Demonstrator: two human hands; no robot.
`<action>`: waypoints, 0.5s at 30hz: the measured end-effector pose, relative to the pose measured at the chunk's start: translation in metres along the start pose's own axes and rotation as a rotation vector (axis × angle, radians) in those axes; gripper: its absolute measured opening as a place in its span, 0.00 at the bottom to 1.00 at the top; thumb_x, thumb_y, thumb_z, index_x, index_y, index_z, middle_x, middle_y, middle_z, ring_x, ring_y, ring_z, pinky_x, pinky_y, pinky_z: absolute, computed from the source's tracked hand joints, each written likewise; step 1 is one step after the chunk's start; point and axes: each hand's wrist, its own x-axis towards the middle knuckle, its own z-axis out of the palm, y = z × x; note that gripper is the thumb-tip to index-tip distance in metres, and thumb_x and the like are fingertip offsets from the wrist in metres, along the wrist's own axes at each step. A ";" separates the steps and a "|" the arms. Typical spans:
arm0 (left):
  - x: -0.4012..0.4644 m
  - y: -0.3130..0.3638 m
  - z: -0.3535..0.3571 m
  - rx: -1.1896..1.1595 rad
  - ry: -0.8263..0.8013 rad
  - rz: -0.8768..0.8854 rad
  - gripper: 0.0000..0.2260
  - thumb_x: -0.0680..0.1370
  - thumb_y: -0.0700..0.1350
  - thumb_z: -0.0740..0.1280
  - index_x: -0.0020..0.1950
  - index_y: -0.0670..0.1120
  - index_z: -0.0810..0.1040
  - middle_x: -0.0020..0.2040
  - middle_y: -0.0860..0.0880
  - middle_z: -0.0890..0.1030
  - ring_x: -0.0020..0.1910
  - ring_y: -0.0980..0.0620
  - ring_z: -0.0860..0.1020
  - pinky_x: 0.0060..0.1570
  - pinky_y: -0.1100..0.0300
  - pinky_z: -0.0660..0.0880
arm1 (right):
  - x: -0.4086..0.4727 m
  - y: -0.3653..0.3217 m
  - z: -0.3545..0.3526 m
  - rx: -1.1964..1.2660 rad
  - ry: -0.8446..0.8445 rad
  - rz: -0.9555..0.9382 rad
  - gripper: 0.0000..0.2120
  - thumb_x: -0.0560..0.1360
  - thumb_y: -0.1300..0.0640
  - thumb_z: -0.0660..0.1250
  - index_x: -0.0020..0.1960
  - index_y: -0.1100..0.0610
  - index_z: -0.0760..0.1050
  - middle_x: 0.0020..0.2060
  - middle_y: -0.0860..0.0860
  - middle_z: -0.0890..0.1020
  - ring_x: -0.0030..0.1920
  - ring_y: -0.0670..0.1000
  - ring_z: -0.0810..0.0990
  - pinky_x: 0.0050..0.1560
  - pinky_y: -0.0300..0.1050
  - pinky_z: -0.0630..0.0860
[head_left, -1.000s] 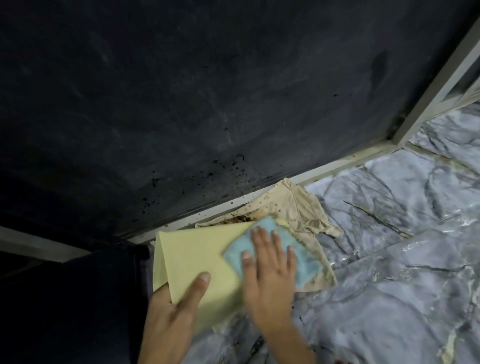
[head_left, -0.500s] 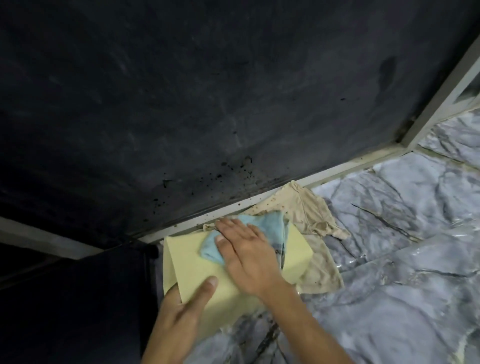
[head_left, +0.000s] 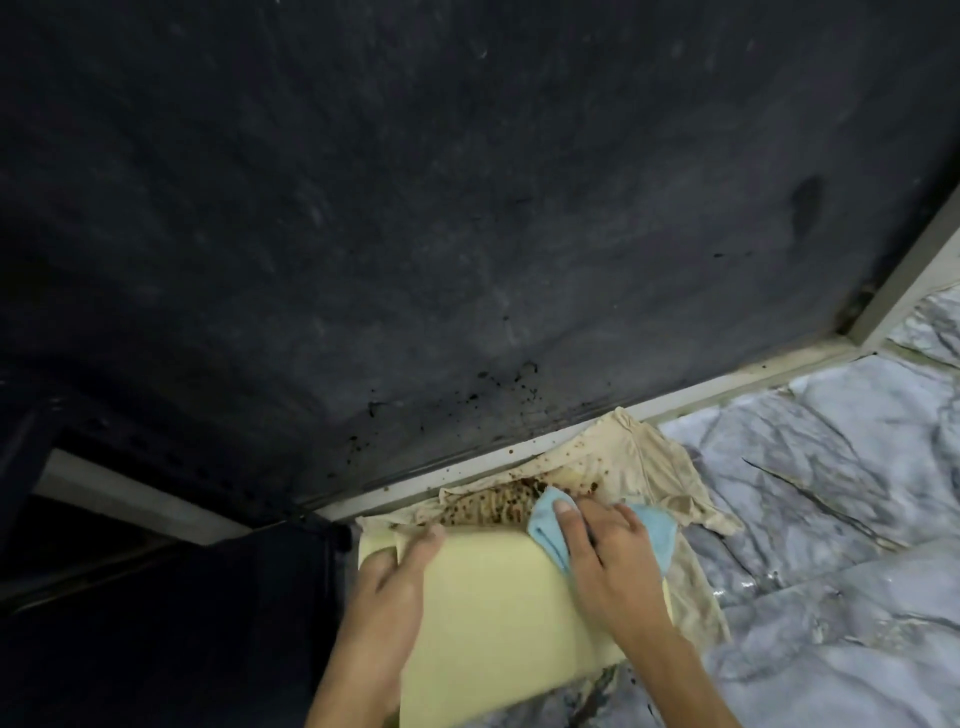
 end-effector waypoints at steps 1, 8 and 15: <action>-0.011 -0.004 -0.002 0.021 -0.014 0.033 0.16 0.71 0.61 0.75 0.47 0.50 0.84 0.50 0.49 0.87 0.53 0.49 0.83 0.62 0.48 0.77 | -0.005 -0.007 -0.002 0.070 0.029 0.005 0.12 0.81 0.45 0.56 0.43 0.42 0.75 0.40 0.38 0.81 0.45 0.39 0.77 0.63 0.58 0.70; -0.029 -0.039 0.001 0.127 -0.291 0.226 0.09 0.76 0.54 0.72 0.53 0.54 0.89 0.52 0.59 0.90 0.58 0.62 0.84 0.54 0.68 0.76 | -0.023 -0.073 0.005 0.309 -0.210 -0.135 0.17 0.84 0.49 0.54 0.70 0.48 0.72 0.69 0.40 0.73 0.71 0.37 0.64 0.74 0.43 0.56; -0.005 -0.053 0.013 0.002 -0.237 0.154 0.12 0.65 0.44 0.72 0.45 0.55 0.89 0.51 0.60 0.89 0.51 0.64 0.83 0.58 0.60 0.72 | -0.020 -0.032 0.037 -0.072 -0.427 -0.220 0.25 0.82 0.40 0.42 0.76 0.42 0.59 0.76 0.36 0.58 0.76 0.38 0.48 0.77 0.49 0.45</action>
